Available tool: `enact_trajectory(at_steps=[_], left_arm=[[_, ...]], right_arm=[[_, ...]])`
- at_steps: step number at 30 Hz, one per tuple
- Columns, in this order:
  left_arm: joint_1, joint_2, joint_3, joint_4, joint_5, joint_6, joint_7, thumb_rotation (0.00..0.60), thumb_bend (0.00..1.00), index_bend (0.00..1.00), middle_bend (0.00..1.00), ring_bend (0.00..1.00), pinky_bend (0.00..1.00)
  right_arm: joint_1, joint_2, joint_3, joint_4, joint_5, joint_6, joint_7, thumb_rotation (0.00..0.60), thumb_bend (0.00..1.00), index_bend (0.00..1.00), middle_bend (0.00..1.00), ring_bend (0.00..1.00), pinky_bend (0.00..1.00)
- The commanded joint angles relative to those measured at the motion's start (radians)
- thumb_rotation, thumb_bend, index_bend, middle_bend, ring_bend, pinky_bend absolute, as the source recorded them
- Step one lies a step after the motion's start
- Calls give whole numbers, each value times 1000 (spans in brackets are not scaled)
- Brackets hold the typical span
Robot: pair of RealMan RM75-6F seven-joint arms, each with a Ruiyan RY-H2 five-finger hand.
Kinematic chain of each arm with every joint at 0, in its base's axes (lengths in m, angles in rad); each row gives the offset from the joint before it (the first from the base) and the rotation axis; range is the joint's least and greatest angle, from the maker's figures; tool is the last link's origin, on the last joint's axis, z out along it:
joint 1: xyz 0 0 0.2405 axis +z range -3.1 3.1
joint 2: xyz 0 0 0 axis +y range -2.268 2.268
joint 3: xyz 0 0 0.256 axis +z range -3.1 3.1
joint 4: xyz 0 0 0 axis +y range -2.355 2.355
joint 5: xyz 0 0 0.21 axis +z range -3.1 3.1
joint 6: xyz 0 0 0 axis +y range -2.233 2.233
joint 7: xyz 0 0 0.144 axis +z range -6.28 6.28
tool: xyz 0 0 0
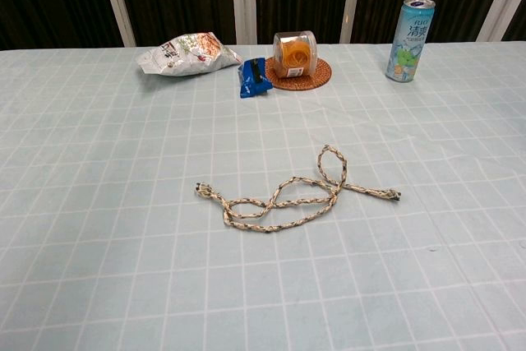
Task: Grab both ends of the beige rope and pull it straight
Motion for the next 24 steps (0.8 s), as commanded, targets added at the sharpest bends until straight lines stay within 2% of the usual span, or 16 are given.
enact_trajectory(at_steps=[1,19,24], left_arm=[[-1,-1,0,1,0,-2,2,600,0,0,0,0,0],[2,2,-1,-8,-1,5,-7,600,0,0,0,0,0],[2,1,-3,-8,-1,7,-6,600,0,0,0,0,0]], right_arm=[[1,1,-1,-2,2,-4,2,600,291,0,0,0,0],[14,18,-36,-49,-50,-42,34,600,290,0,0,0,0],[37,15,-29,-92,-36,-83,59,600,290,1,0,0,0]])
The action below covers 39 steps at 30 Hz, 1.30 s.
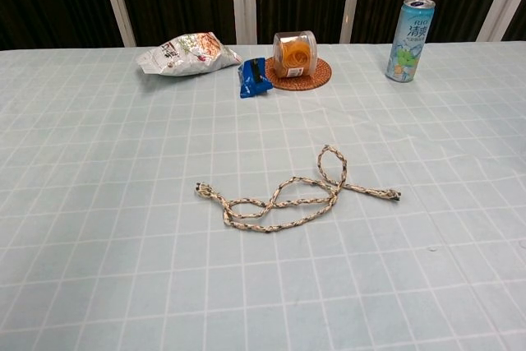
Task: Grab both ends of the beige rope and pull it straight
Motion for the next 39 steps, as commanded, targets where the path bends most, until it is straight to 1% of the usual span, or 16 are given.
enact_trajectory(at_steps=[1,4,6,9,10,13,18,22,29,39], left_arm=[[-1,-1,0,0,-1,-2,2,600,0,0,0,0,0],[-1,-2,-1,1,-3,-3,6,600,0,0,0,0,0],[-1,-2,-2,0,-4,-2,6,600,0,0,0,0,0],[-1,-2,-4,0,-9,-3,3,600,0,0,0,0,0],[-2,-2,-4,0,-10,-5,3,600,0,0,0,0,0],[-4,-3,-4,0,-14,-11,6,600,0,0,0,0,0],[-4,-5,-6,2,-9,-4,8,600,0,0,0,0,0],[-3,-4,-6,3,-6,-1,2,600,0,0,0,0,0],[-5,-4,-7,3,-10,-7,1,600,0,0,0,0,0],[-11,-5,-8,5,-19,-20,-5,600,0,0,0,0,0]], right_arm=[[22,-3,9,-33,18,-36,15,600,290,9,0,0,0],[50,-10,27,-62,41,-74,11,600,291,143,11,0,0],[73,-23,44,-83,59,-97,-1,600,291,244,41,0,0],[112,-60,72,-110,94,-135,-35,600,291,314,71,0,0],[125,-74,80,-116,111,-148,-53,600,291,354,92,0,0],[171,-133,107,-126,172,-187,-127,600,291,423,132,0,0],[226,-239,127,-102,270,-217,-265,600,291,454,150,0,0],[254,-315,129,-61,323,-223,-320,600,290,468,160,0,0],[290,-430,131,32,382,-233,-363,600,291,500,170,0,0],[330,-533,144,104,421,-240,-382,600,291,523,178,0,0]])
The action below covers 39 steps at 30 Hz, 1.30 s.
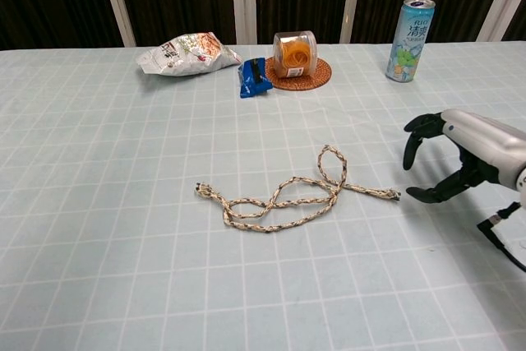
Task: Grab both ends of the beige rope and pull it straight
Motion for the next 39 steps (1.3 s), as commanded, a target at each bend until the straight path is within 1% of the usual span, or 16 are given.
enact_trajectory(at_steps=[1,16,28,39], left_arm=[[-1,0,0,-1,-1,-2,-3,600,0,0,0,0,0],[-5,4,-1,-2,-11,-14,-15,600,0,0,0,0,0],[-5,6,-1,-6,-16,-16,-22,600,0,0,0,0,0],[-5,8,-1,-9,-16,-16,-26,600,0,0,0,0,0]], right_arm=[[11,-23,2,15,7,1,-6,600,291,523,178,0,0],[36,-94,8,51,50,7,-32,600,290,524,178,0,0],[43,-110,7,58,66,6,-34,600,358,575,182,0,0],[42,-109,2,61,82,6,-40,600,363,578,182,0,0]])
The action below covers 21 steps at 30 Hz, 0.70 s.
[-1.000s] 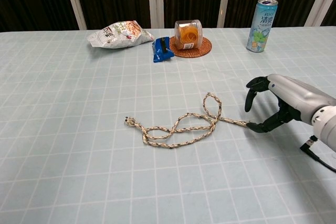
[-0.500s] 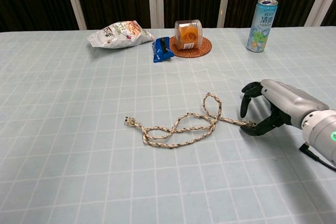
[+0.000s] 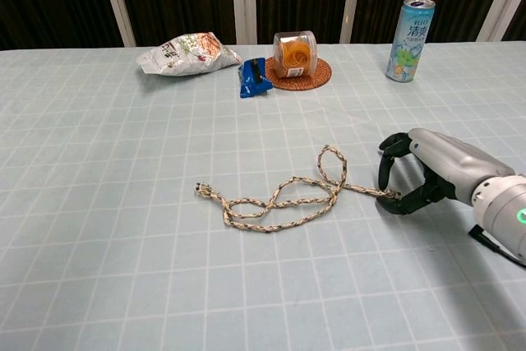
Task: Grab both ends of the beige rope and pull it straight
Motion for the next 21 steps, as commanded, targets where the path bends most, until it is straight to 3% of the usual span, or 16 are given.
enact_trajectory(at_steps=[1,9,21], left_arm=[[0,0,0,-1,-1,0,-1,600,0,0,0,0,0],[0,0,0,-2,0,-1,-2,600,0,0,0,0,0],[-3,0,1,-5,-4,-7,9,600,0,0,0,0,0]], right_arm=[[0,-1,-1,0,5,-1,-2,600,364,577,183,0,0],[2,2,-5,-7,13,-5,-5,600,473,580,186,0,0],[-14,50,-22,-62,-15,10,12,600,484,615,208,0,0]])
